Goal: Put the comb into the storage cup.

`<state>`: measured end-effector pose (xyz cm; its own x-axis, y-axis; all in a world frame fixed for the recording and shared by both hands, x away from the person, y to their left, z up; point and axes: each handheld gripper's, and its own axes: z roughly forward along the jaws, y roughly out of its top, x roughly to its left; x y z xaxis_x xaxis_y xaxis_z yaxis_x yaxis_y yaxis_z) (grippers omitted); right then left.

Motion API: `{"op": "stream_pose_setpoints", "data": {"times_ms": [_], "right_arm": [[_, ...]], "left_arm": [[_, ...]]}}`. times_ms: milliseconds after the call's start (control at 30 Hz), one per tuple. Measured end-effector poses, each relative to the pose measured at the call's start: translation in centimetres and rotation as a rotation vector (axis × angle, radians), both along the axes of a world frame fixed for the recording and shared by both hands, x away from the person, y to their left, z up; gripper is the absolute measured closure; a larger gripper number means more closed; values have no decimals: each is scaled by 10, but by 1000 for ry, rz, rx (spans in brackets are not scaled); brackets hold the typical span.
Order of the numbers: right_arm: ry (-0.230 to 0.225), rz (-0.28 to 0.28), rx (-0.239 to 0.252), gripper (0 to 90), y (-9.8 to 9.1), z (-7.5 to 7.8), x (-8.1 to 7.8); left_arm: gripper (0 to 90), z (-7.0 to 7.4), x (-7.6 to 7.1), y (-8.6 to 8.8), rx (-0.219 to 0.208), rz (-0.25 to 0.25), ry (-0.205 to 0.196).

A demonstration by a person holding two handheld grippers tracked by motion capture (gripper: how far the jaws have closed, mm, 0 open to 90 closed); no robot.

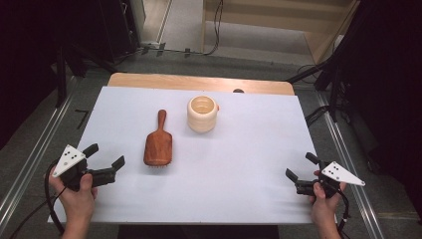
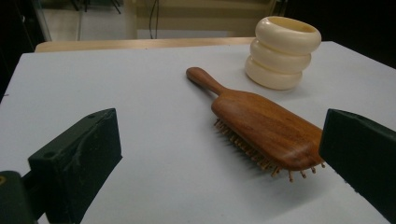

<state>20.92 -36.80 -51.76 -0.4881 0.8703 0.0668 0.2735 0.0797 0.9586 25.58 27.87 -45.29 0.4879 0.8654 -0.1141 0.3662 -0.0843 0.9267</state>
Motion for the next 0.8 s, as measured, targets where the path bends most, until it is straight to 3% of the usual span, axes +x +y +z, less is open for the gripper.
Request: {"op": "stream_pose_setpoints", "data": {"times_ms": [400,800], "right_arm": [[4,2,-7,0,1,0,0],[9,2,-12,0,1,0,1]], "left_arm": [[0,19,26,-23,13,-43,16],[22,22,58,-48,39,-69,109]]}}
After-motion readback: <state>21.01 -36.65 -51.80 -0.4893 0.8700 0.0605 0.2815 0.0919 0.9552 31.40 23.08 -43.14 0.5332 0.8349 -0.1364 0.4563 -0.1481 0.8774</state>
